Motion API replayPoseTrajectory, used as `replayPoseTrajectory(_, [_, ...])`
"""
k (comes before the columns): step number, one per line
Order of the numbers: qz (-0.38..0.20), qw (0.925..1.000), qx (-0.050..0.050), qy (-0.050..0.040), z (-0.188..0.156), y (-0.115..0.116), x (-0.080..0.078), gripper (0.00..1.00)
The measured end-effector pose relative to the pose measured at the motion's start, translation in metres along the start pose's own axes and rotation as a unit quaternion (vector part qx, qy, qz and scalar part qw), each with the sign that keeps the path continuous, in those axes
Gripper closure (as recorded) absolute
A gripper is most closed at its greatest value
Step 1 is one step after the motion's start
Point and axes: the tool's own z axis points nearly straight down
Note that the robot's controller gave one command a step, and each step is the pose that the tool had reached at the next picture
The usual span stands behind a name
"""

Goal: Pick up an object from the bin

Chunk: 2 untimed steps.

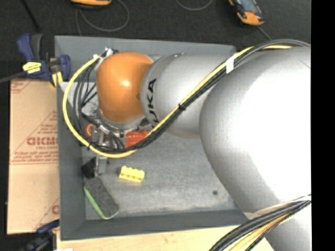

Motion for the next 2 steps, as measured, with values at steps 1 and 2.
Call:
replayPoseTrajectory(1, [0.000,1.0000,0.000,0.0000,0.000,0.000,0.000,0.00])
replayPoseTrajectory(2, [0.034,0.9994,0.000,-0.0017,0.032,-0.008,0.001,0.00])
